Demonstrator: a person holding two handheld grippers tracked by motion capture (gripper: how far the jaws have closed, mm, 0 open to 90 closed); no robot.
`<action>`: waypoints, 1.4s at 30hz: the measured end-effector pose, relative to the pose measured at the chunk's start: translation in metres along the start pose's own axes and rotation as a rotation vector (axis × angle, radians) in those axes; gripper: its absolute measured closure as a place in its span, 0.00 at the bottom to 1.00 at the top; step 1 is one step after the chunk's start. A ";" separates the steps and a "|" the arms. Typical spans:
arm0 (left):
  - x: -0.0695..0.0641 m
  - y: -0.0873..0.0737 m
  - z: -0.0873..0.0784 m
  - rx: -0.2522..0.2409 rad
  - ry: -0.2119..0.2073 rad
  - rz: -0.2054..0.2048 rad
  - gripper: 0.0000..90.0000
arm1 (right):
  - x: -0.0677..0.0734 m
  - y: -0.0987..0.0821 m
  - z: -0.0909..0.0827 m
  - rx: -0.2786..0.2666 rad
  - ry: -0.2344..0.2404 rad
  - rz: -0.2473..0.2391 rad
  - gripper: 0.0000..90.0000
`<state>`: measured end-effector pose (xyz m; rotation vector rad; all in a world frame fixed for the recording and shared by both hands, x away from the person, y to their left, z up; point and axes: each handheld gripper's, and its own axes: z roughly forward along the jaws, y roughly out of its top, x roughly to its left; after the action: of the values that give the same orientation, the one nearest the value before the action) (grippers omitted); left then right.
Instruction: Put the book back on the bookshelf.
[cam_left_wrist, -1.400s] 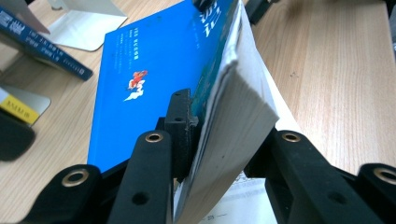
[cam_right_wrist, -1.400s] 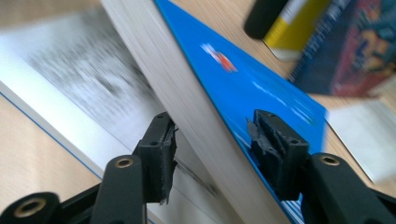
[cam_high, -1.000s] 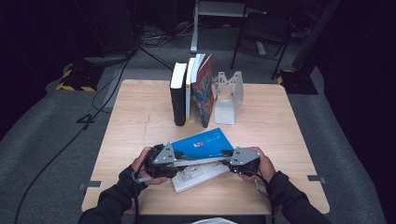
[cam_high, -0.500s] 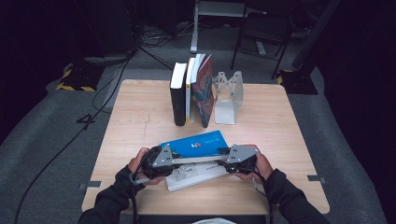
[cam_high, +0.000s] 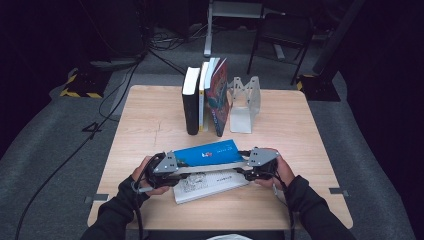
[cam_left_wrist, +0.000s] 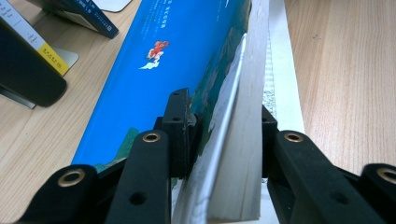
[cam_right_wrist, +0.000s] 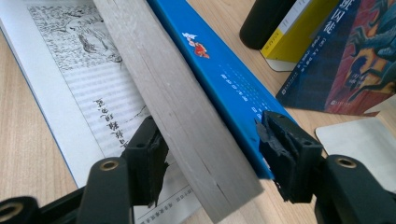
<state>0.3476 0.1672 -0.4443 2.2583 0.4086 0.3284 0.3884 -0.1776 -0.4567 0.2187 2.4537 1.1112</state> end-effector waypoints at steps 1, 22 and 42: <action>0.001 -0.001 0.000 -0.007 -0.002 -0.010 0.77 | 0.000 0.000 0.000 -0.011 0.006 0.002 0.51; -0.018 0.009 -0.011 0.061 0.101 0.024 0.42 | 0.016 0.020 -0.004 -0.073 0.089 -0.045 0.77; -0.020 0.011 0.008 0.187 0.176 0.048 0.73 | 0.026 0.033 -0.001 -0.049 0.083 -0.057 0.74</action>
<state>0.3336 0.1471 -0.4428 2.4336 0.4944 0.5357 0.3635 -0.1475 -0.4400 0.0886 2.4850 1.1767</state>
